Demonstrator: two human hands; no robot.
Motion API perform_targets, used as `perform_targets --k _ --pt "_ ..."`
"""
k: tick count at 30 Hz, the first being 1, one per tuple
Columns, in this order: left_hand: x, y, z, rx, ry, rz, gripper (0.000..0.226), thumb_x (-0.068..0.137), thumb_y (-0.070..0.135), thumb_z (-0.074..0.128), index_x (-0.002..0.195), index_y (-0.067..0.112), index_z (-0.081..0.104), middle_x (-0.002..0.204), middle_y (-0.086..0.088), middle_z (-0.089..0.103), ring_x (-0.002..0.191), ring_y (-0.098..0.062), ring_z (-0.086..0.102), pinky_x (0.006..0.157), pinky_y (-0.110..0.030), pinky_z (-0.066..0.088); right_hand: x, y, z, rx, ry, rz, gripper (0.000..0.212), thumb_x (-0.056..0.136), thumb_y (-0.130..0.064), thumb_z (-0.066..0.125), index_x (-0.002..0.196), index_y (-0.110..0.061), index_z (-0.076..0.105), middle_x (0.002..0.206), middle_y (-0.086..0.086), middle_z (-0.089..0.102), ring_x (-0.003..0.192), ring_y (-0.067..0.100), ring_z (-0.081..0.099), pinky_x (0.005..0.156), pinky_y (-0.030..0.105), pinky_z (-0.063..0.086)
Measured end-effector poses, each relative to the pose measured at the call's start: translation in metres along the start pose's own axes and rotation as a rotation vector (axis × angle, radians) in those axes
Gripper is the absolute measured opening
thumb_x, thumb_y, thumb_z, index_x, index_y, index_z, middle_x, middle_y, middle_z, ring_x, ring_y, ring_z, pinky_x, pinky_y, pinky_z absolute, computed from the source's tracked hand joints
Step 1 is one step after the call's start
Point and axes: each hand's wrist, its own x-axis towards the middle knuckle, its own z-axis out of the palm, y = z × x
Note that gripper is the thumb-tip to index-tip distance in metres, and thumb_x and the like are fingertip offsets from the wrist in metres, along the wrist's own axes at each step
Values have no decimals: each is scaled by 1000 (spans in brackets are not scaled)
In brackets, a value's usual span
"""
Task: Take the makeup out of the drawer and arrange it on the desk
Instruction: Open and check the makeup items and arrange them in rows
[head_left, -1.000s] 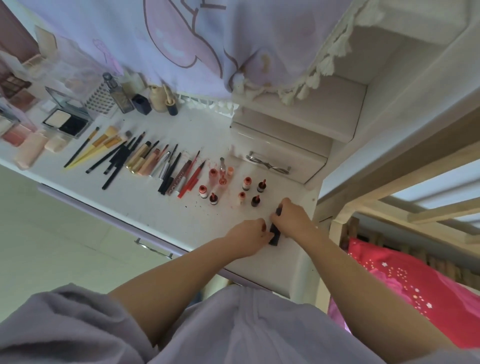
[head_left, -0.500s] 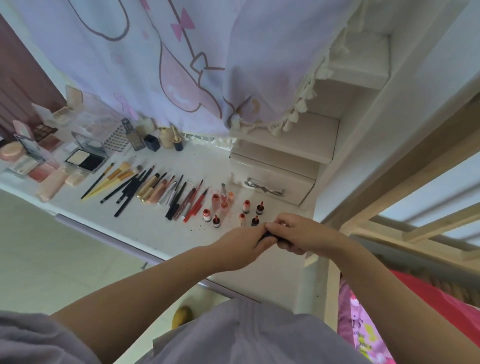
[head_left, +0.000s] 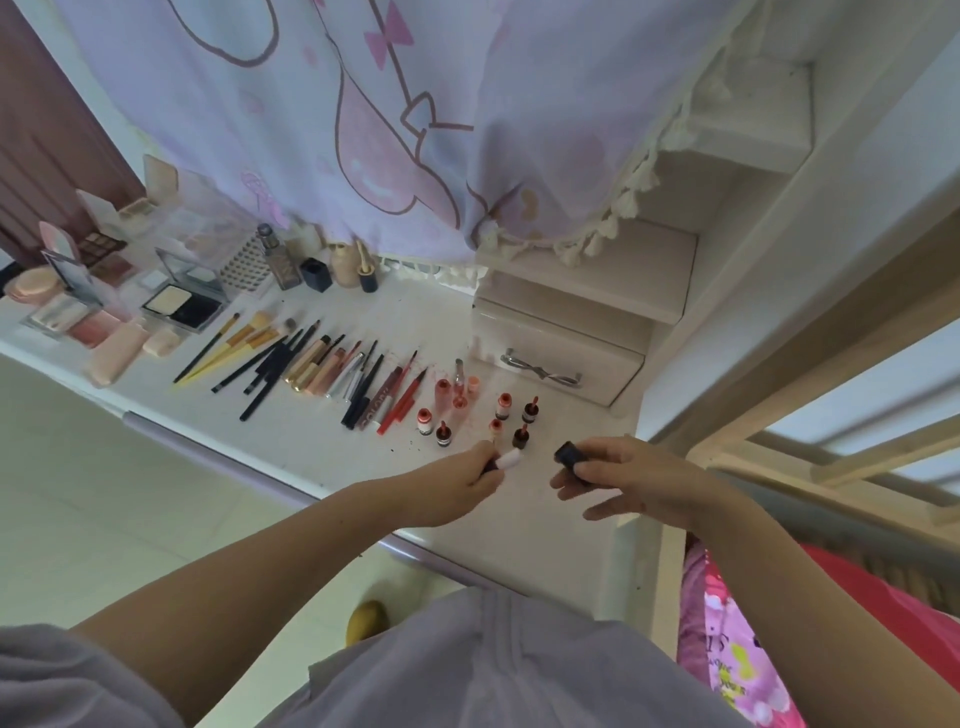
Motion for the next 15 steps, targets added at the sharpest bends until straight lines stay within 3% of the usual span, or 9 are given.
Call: perform_targets --k 3,6,9,12,15 --pt "0 -25 7 -69 101 -32 10 99 28 40 96 22 48 93 2 59 84 -14 53 81 -29 44 15 27 11 -130 170 37 18 95 -16 54 113 -17 55 113 1 66 106 14 61 86 30 53" --pt "7 -41 18 -44 365 -8 9 93 27 55 92 24 63 86 4 56 82 -12 53 82 -28 43 40 50 34 -386 395 -88 24 92 -22 58 115 -20 58 111 0 59 96 12 57 73 11 40" --pt "15 -48 28 -43 499 -38 9 88 25 62 90 19 68 87 1 54 79 -14 56 78 -25 44 66 64 55 -392 557 -186 25 91 -20 59 116 -20 57 107 3 56 86 10 54 68 8 36" --pt "23 -50 35 -52 613 -29 11 87 20 63 94 13 68 87 4 52 76 -11 53 70 -15 36 88 72 70 -351 617 -238 23 90 -12 57 112 -14 55 107 5 60 95 18 58 82 24 46" --pt "32 -51 41 -20 671 -19 21 89 21 61 108 13 66 98 5 52 79 -6 50 74 -12 35 102 74 75 -402 659 -268 21 88 -11 58 108 -14 55 101 5 64 96 24 59 84 40 50"
